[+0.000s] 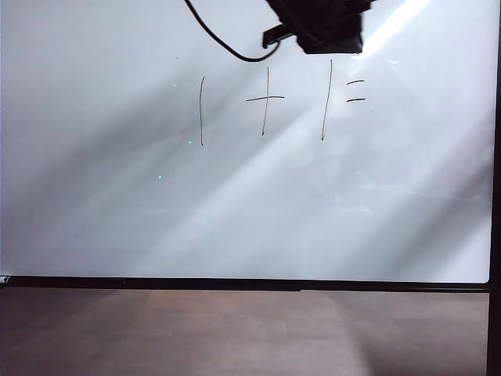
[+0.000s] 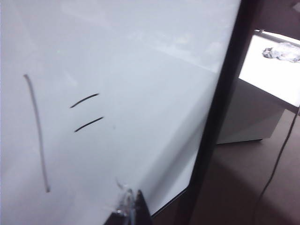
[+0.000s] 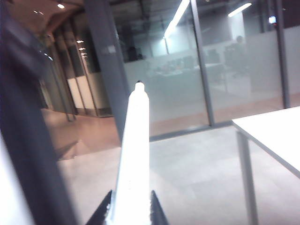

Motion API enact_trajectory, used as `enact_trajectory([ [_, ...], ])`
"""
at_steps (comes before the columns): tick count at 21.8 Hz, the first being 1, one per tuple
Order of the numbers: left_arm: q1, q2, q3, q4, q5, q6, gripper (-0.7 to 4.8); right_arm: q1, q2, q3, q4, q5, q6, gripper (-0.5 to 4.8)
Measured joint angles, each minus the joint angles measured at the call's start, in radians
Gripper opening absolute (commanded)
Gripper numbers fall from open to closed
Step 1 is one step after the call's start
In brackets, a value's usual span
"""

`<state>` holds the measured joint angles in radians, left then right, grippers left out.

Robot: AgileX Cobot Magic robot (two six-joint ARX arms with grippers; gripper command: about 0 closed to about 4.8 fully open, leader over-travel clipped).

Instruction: Reach to the right to find the marker pen, pick it up, and write the answer to the math problem on the whiteboard.

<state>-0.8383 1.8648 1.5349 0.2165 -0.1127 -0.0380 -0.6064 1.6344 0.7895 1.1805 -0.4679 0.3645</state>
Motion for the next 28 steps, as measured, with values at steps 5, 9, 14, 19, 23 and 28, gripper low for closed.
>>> enact_trajectory([
  [5,0.013,-0.053,0.000,-0.007,-0.006,0.000,-0.04,0.001,-0.224,-0.118,-0.133,-0.032,0.072,-0.06],
  [9,0.013,-0.050,-0.001,-0.010,0.000,0.000,-0.04,-0.001,-0.380,-0.207,-0.146,-0.083,0.127,-0.06],
  [14,0.012,-0.051,-0.006,-0.027,0.000,0.000,-0.04,0.000,-0.511,-0.327,-0.166,-0.122,0.220,-0.06],
  [19,0.013,-0.051,-0.007,-0.035,0.000,0.000,-0.04,0.049,-0.600,-0.360,-0.178,-0.229,0.273,-0.06],
  [23,0.013,-0.050,-0.007,-0.041,0.000,0.000,-0.04,0.159,-0.653,-0.360,-0.274,-0.243,0.264,-0.06],
  [28,0.013,-0.050,-0.007,-0.044,0.000,0.000,-0.04,0.283,-0.695,-0.360,-0.324,-0.196,0.220,-0.06],
])
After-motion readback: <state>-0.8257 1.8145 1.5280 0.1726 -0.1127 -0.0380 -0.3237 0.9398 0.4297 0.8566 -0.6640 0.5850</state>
